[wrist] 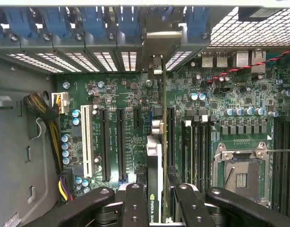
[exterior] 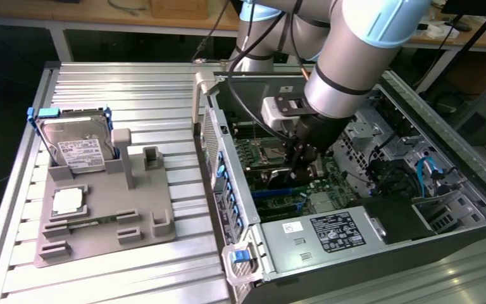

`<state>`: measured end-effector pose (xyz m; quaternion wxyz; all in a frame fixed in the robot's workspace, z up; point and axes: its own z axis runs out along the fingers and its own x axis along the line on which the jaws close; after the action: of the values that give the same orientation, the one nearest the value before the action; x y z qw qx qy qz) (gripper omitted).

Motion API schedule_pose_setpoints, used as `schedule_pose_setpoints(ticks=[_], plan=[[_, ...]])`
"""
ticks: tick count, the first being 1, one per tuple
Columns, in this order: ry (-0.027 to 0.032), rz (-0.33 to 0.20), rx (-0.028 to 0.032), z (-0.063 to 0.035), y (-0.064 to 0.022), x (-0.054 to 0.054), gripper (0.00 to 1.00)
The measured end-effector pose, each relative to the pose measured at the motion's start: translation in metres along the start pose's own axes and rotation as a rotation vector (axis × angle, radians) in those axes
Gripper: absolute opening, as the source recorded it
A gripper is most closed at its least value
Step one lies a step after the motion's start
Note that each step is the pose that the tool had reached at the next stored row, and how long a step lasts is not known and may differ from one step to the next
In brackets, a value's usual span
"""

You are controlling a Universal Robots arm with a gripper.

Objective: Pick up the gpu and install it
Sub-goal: 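Insert the gpu into the slot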

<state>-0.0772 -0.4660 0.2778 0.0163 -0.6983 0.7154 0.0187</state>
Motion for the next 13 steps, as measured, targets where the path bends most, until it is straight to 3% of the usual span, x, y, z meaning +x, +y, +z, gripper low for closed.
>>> schedule_pose_setpoints(ticks=[7, 13], plan=[[-0.0001, 0.0, 0.0, 0.0013, 0.0053, 0.0002, 0.27], [-0.0048, 0.0, -0.0029, 0.0043, 0.0054, 0.0003, 0.27]])
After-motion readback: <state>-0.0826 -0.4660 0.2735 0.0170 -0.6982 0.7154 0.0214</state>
